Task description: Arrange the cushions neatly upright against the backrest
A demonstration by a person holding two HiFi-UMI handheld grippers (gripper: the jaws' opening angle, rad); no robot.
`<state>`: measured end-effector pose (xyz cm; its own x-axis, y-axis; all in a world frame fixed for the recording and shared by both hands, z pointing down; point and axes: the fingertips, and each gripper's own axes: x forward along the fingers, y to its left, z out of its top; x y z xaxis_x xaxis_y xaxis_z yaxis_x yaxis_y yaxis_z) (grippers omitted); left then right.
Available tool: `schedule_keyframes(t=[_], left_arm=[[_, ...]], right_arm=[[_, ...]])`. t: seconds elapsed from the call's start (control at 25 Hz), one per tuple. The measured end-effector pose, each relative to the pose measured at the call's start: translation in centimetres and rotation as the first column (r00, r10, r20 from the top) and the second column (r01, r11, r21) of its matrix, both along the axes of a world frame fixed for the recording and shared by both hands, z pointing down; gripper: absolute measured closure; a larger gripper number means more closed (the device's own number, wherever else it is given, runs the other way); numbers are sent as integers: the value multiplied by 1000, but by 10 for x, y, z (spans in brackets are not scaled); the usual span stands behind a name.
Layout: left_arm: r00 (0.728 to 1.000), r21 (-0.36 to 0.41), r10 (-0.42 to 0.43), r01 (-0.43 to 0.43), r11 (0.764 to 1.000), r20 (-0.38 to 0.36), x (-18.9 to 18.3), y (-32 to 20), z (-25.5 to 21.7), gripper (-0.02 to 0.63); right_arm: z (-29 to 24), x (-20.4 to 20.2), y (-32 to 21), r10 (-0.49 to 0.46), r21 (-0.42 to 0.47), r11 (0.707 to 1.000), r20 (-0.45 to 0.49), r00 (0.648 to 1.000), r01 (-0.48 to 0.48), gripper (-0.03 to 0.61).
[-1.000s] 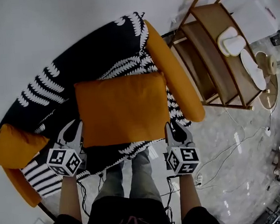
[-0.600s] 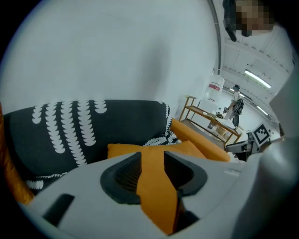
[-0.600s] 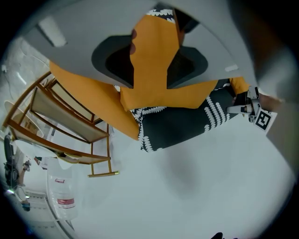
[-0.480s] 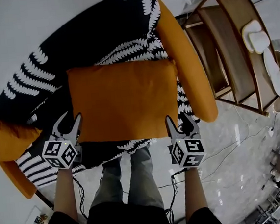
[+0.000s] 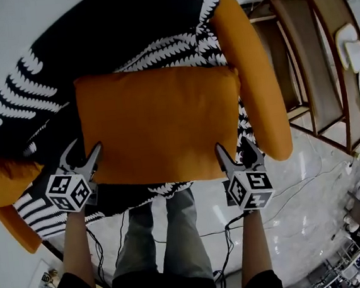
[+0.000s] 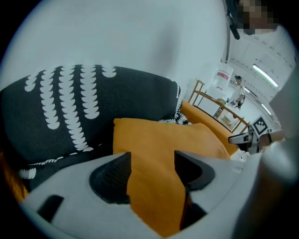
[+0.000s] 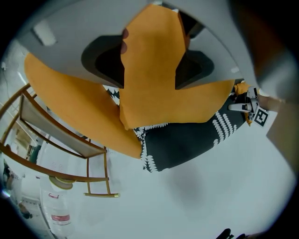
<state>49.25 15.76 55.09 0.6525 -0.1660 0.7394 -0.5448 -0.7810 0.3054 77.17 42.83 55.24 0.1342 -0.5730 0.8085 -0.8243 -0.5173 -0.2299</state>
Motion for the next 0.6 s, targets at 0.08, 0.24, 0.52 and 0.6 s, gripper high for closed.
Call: schedule_keyframes(t=[0.08,0.24,0.52,0.6], left_arm=[[1000,3,17,-17,1000,21,0,-4,14,305],[998,3,36,-37,999,48,1,-10,31,288],[996,-22,40,-39,999,78,2,-17,54,247],[997,-43,25,-22,999,78,1,-19,61,214]], right_arm=[[12,3,-2,-28,-18,999,-7,1000,28,216],[28,11,-1,-29,-43,999,2,1000,29,195],[58,14,0,-24,-66,998,38,999,26,176],[65,15,1,-14,-63,998,50,999,17,164]])
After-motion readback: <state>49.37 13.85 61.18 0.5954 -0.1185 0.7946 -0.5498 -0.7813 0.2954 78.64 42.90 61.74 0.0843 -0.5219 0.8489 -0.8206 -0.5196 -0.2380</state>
